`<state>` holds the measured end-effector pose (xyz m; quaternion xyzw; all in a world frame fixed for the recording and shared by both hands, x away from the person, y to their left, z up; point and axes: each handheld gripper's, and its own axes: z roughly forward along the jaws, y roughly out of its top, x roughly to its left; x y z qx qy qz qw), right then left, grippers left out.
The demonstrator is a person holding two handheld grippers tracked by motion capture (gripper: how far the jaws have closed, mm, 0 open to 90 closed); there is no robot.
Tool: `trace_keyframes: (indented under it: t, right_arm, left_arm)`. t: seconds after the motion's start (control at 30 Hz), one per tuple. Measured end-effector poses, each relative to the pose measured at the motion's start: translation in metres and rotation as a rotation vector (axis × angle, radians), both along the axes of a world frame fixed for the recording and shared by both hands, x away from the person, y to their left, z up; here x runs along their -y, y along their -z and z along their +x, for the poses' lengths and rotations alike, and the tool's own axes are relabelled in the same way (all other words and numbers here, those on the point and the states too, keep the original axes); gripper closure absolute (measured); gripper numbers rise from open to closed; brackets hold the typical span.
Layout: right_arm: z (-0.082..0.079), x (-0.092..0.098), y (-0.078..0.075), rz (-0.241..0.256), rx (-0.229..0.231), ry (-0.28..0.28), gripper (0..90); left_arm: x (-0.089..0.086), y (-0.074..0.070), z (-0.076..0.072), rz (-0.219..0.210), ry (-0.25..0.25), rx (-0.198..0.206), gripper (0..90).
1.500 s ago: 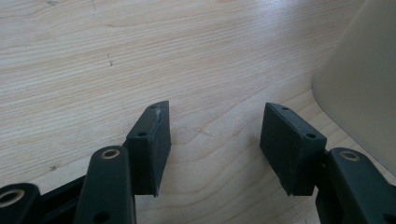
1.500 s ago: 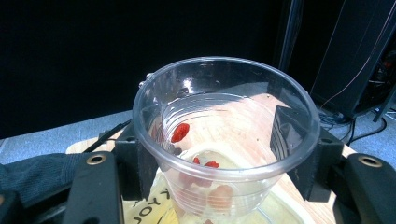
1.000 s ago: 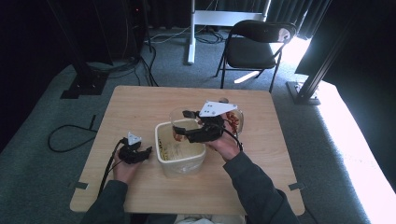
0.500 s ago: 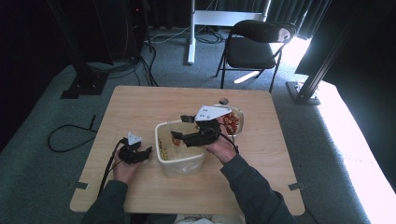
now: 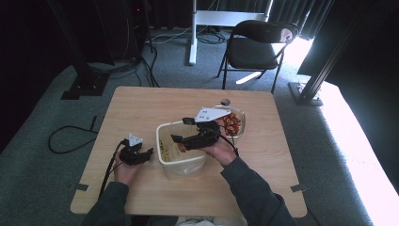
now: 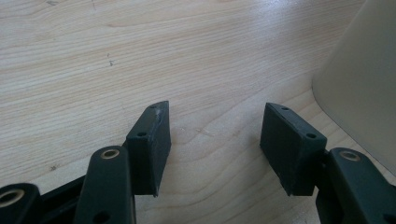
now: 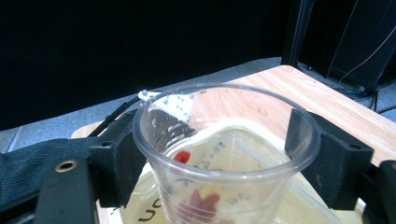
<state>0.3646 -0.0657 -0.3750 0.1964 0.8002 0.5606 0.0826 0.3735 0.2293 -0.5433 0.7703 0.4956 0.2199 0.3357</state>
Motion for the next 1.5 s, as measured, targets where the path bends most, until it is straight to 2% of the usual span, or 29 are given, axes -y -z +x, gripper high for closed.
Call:
trace_keyframes:
  t: [0.4, 0.6, 1.03, 1.27, 1.5]
  right_arm:
    - [0.001, 0.001, 0.000, 0.028, -0.032, -0.015, 13.5]
    - [0.000, 0.004, 0.000, 0.022, -0.020, 0.001, 13.8]
    - [-0.009, 0.024, -0.001, 0.021, 0.026, 0.019, 27.0]
    - [-0.017, 0.041, -0.002, 0.001, 0.078, 0.068, 35.4]
    - [-0.025, 0.060, 0.000, -0.014, 0.105, 0.115, 37.2]
  left_arm:
    - [0.000, 0.000, 0.000, 0.000, 0.000, 0.000, 43.7]
    - [0.000, 0.000, 0.000, 0.000, 0.000, 0.000, 43.7]
    - [0.000, 0.000, 0.000, -0.001, 0.000, 0.000, 43.7]
    - [0.000, 0.000, 0.000, -0.001, 0.000, 0.000, 43.7]
    - [0.000, 0.000, 0.000, -0.002, -0.001, 0.001, 43.6]
